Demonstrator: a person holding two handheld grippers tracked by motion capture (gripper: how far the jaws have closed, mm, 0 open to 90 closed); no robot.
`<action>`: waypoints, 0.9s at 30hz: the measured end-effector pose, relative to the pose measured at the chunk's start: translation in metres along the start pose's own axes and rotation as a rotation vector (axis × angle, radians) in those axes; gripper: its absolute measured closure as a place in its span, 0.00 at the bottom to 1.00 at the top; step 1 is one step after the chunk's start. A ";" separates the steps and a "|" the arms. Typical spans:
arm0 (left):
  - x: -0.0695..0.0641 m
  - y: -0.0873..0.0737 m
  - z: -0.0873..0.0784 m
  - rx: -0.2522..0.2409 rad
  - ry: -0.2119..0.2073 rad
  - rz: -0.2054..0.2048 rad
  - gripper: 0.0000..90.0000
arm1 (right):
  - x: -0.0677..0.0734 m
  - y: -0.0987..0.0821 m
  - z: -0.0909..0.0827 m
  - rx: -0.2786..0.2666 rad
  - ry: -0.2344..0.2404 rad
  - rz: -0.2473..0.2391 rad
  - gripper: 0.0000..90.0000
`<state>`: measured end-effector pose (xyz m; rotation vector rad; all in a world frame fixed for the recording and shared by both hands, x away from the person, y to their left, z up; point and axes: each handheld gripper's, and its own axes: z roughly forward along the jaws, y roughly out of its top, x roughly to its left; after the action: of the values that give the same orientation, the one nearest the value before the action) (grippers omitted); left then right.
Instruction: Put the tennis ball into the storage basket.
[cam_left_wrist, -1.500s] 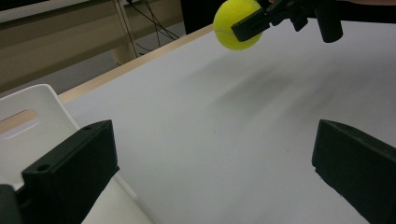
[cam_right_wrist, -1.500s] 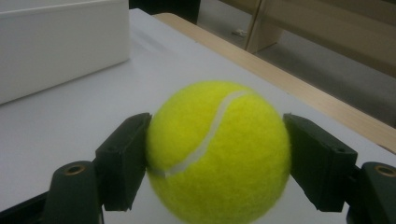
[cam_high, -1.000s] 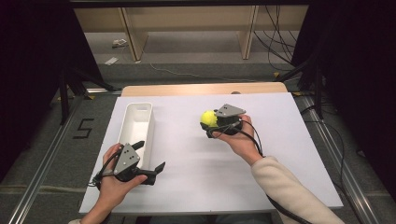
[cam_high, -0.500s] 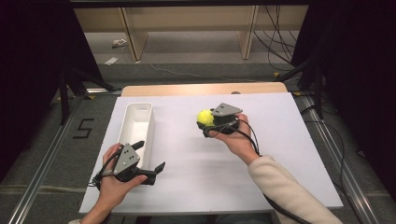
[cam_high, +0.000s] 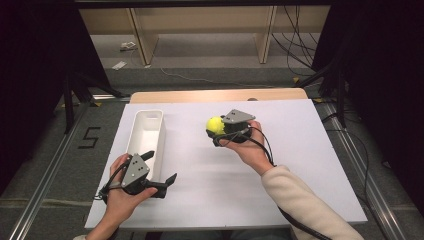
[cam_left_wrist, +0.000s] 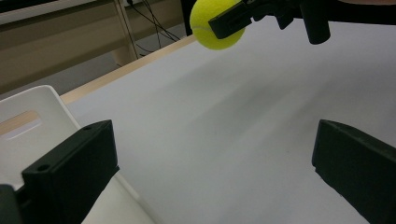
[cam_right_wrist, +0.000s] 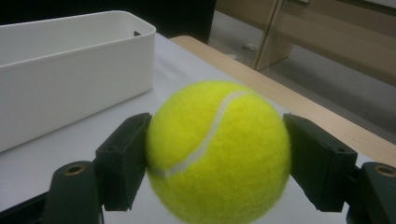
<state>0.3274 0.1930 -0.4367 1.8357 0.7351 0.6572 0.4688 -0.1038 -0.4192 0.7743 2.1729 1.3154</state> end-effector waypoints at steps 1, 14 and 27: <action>0.000 0.000 0.000 -0.002 0.000 -0.001 0.00 | 0.001 0.000 0.000 -0.001 0.000 -0.001 0.30; 0.000 0.000 0.000 -0.002 0.000 0.001 0.00 | 0.004 0.005 0.004 -0.012 0.005 -0.002 0.30; 0.000 0.000 -0.001 -0.004 -0.001 0.001 0.00 | 0.010 0.008 0.009 -0.013 0.019 -0.001 0.30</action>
<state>0.3270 0.1932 -0.4363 1.8331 0.7317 0.6582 0.4690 -0.0882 -0.4165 0.7587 2.1771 1.3403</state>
